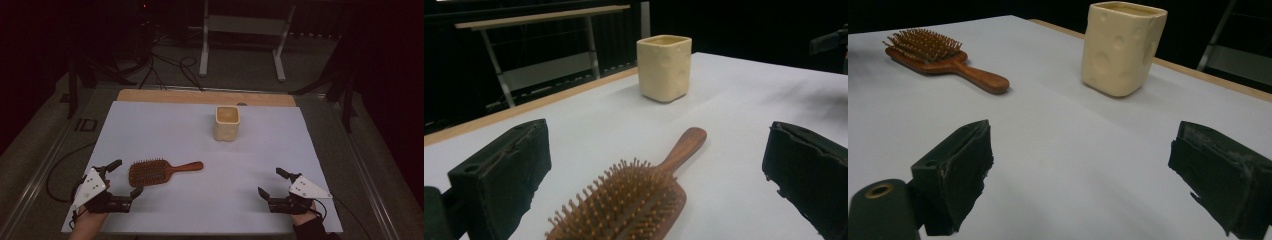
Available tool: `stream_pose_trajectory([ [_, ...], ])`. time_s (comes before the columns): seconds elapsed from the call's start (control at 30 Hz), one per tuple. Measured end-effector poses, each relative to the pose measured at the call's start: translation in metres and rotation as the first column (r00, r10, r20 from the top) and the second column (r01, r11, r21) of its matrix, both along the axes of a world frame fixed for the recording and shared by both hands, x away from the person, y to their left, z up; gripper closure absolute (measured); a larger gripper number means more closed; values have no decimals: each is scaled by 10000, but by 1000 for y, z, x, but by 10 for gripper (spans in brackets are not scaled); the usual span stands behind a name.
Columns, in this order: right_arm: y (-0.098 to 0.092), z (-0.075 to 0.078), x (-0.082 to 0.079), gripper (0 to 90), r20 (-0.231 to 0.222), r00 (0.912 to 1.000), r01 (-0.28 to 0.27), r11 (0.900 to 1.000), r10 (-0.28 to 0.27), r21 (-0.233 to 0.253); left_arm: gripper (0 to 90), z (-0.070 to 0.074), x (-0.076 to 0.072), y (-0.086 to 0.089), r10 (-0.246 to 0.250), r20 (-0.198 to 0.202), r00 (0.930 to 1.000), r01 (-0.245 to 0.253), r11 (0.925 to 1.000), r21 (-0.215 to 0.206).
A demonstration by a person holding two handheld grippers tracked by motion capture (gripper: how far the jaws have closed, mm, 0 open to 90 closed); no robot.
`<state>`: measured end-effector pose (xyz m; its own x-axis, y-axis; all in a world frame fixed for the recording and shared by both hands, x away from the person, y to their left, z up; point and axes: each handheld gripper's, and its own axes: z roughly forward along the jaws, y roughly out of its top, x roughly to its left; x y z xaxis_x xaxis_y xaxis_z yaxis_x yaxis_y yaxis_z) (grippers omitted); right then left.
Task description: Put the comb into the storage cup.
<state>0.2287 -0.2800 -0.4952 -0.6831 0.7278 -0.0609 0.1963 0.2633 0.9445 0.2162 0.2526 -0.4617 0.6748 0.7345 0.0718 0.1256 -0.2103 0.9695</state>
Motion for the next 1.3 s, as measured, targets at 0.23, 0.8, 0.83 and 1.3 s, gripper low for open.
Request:
stream_pose_trajectory([
  [0.23,-1,1,-1,92,47,10000,60,10000,-60,67,1,18,3,1,29,94,10000,-30,9998,176],
  [0.8,-1,3,0,92,-10,9999,108,9988,-107,483,1,59,26,-26,-691,-64,9976,694,9950,717],
  [0.83,-1,3,0,92,-30,9999,118,9987,-117,491,0,61,27,-28,-777,-107,9969,782,9943,731],
  [1.3,1,3,0,93,-51,10000,-61,9984,64,558,1,83,49,-57,-1184,-297,9925,1201,9905,670],
])
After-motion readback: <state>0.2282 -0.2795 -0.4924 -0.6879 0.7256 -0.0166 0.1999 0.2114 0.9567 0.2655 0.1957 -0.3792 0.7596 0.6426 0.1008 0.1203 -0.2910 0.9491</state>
